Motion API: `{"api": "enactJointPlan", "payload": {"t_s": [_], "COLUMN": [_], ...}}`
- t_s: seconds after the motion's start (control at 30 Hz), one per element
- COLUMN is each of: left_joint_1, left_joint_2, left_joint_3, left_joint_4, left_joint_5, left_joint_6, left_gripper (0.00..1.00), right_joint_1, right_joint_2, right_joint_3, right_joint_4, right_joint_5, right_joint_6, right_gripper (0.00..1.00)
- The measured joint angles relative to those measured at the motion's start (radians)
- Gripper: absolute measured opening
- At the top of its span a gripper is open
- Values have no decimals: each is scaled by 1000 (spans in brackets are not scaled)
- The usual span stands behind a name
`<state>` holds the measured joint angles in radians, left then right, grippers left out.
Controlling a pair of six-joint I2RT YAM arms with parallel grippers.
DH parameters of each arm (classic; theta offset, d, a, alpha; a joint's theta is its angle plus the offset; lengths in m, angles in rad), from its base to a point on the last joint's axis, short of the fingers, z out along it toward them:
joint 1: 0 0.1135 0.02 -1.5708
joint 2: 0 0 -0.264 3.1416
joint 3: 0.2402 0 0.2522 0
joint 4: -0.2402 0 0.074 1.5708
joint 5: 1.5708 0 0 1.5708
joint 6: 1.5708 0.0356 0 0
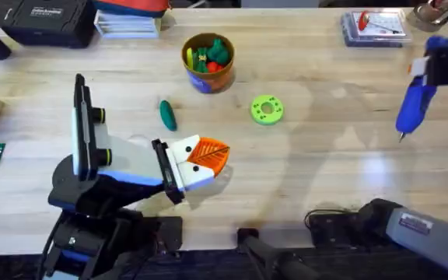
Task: Pick up the gripper from the table and insert it into the empty holder that is missing its gripper. Then pick up a screw, insert it into the mounting hole, and use the screwdriver to tighten it. Finally, clean up the table by picking up the vegetable and placing it into the bucket.
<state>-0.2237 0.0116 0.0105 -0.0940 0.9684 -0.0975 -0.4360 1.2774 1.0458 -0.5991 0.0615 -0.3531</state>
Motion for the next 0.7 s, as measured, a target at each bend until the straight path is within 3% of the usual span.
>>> {"api": "enactJointPlan", "payload": {"t_s": [0.23,0.4,0.43,0.57,0.6,0.7], "left_joint_1": [0,0,0,0,0,0], "left_joint_2": [0,0,0,0,0,0], "left_joint_3": [0,0,0,0,0,0], "left_joint_4": [0,0,0,0,0,0], "left_joint_5": [0,0,0,0,0,0], "left_joint_6": [0,0,0,0,0,0], "left_gripper": [4,4,4,4,4,4], "right_joint_1": [59,181,282,420,515,618], "right_joint_2": [-233,-390,-467,-527,-539,-539], "right_joint_3": [-2,-70,-129,-176,-184,-189], "right_joint_4": [0,66,119,188,241,296], "right_joint_5": [-73,-89,-94,-104,-104,-105], "right_joint_6": [128,191,214,269,309,332], "right_gripper": [25,25,25,25,25,25]}}
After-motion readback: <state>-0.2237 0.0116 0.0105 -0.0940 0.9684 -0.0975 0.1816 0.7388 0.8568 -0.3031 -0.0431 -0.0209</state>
